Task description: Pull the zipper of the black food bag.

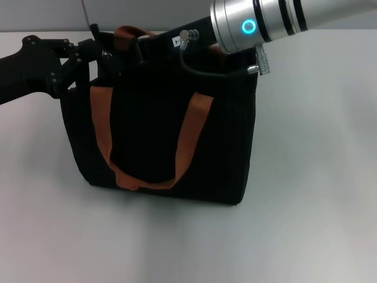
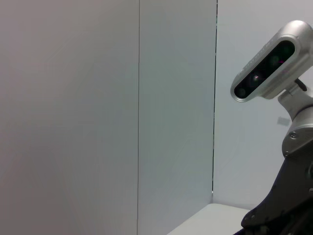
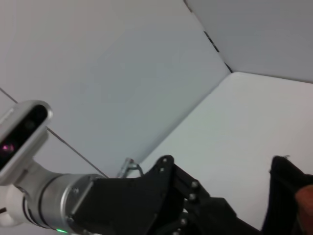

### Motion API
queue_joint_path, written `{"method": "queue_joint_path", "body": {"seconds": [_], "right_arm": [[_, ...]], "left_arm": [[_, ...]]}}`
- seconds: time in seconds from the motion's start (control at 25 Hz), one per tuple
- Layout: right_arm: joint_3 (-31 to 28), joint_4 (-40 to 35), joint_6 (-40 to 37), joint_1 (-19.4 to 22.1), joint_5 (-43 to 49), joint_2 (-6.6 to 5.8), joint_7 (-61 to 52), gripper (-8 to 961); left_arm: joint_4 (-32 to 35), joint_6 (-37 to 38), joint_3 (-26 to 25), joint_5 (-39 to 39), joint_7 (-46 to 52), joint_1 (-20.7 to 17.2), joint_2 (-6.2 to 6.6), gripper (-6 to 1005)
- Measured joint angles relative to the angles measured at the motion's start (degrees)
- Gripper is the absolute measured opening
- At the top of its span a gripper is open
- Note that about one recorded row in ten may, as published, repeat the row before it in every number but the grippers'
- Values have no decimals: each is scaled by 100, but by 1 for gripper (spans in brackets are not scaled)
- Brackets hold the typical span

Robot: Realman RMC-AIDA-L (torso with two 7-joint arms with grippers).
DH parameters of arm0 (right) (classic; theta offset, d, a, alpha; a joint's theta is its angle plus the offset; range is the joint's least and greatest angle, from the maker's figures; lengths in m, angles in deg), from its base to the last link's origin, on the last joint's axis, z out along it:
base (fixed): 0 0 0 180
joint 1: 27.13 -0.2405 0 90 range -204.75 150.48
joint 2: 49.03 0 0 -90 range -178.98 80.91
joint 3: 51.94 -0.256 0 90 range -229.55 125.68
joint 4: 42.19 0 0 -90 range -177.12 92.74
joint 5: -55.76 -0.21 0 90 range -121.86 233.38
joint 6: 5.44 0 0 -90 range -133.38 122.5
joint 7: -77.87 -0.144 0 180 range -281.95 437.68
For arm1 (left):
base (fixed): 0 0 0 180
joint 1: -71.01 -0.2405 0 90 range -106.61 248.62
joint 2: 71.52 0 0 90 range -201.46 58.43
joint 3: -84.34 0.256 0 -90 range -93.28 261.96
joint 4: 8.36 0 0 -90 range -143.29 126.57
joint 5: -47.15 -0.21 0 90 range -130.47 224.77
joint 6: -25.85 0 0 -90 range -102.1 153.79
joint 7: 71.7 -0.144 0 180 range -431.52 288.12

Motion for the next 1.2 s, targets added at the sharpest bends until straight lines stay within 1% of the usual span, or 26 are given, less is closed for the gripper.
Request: {"method": "queue_joint_path", "body": {"seconds": [0.04, 0.28, 0.4, 0.56, 0.64, 0.68, 0.72, 0.8, 0.84, 0.88, 1.0, 1.04, 1.08, 1.12, 1.2], "right_arm": [[-1, -2, 33, -8, 169, -1, -93, 12], [5, -23, 92, -20, 373, -3, -243, 18], [7, -153, 109, 4, 619, -3, -411, 22], [-14, -424, 128, 145, 954, -1, -672, 26], [-18, -809, 135, 388, 1238, 1, -922, 29], [-18, -809, 135, 388, 1238, 1, -922, 30], [-8, -970, 135, 485, 1328, 2, -1011, 31], [5, -1339, 135, 719, 1495, 3, -1181, 33], [2, -1677, 127, 934, 1632, 7, -1308, 34], [2, -1677, 127, 934, 1632, 7, -1308, 35], [-37, -2164, 89, 1315, 1734, 14, -1447, 39], [-54, -2436, 69, 1561, 1742, 13, -1489, 40], [-54, -2436, 69, 1561, 1742, 13, -1489, 41], [-58, -2602, 29, 1718, 1701, 17, -1507, 42], [-59, -2644, 13, 1760, 1663, 21, -1513, 44]], "left_arm": [[0, 9, -1, 0, -1, -6, 2, 40], [27, 33, -58, 3, -2, -33, 11, 40], [44, 33, -67, 44, -2, -56, 14, 40], [54, 35, -75, 84, 2, -85, 35, 40], [54, 37, -80, 86, 7, -95, 50, 40], [54, 37, -80, 86, 7, -95, 50, 40], [54, 38, -81, 87, 9, -97, 52, 40], [51, 40, -87, 87, 12, -97, 56, 40], [47, 41, -106, 87, 11, -98, 60, 40], [47, 41, -106, 87, 11, -98, 60, 40], [36, 44, -140, 91, 8, -110, 64, 40], [36, 43, -147, 101, 10, -117, 68, 40], [36, 43, -147, 101, 10, -117, 68, 40], [35, 42, -146, 102, 12, -118, 68, 40], [36, 31, -147, 103, 13, -119, 68, 40]]}}
